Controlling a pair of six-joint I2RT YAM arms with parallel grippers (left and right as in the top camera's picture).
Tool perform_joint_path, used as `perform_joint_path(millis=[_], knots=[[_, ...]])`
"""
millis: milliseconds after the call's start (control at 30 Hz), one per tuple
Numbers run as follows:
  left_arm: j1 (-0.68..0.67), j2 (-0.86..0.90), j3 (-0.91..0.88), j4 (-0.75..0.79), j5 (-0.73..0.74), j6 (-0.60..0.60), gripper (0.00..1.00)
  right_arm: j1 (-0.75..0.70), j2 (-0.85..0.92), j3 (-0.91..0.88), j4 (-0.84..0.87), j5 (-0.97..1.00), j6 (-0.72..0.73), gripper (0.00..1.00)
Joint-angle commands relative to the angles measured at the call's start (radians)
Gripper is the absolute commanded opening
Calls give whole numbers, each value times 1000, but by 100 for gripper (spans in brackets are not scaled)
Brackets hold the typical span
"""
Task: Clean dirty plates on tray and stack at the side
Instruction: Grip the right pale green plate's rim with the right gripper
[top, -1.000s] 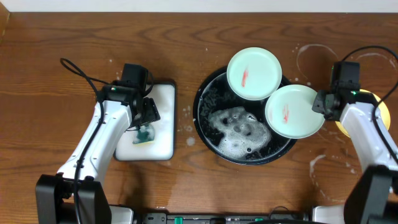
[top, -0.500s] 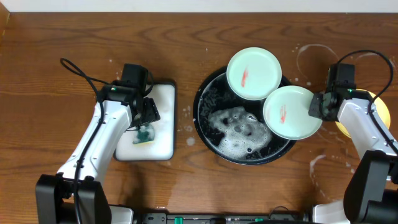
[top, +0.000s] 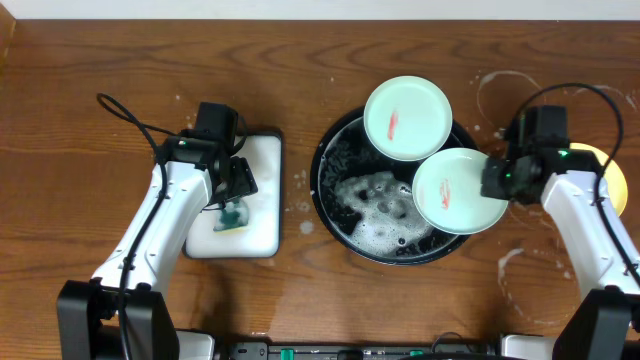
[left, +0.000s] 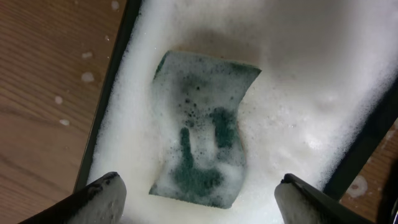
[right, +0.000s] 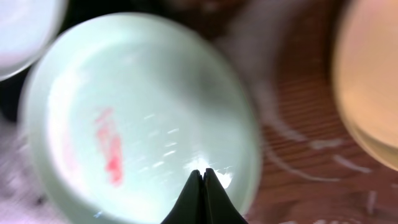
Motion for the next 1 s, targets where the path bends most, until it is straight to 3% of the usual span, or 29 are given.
perform_joint_path(millis=[0, 133, 167, 200, 233, 733, 867, 933, 967], knots=[[2, 0, 2, -3, -8, -1, 82, 88, -10, -1, -18, -31, -21, 1], [2, 0, 2, -3, -8, 0, 82, 126, -10, -1, -6, 122, 19, 2], [2, 0, 2, -3, -9, -1, 82, 123, -10, -1, 8, 189, 37, 13], [2, 0, 2, -3, -8, 0, 82, 109, -10, -1, 48, 268, 43, 52], [2, 0, 2, -3, -8, 0, 82, 98, -10, -1, 71, 277, 39, 54], [2, 0, 2, -3, -8, 0, 82, -49, 144, -1, 158, 116, -69, 47], [2, 0, 2, -3, -8, 0, 82, -48, 181, -1, 130, 89, -73, 30], [2, 0, 2, -3, -8, 0, 82, -48, 182, -1, 115, 95, -73, 1], [2, 0, 2, -3, -8, 0, 82, -48, 179, 0, 105, 100, -73, 1]])
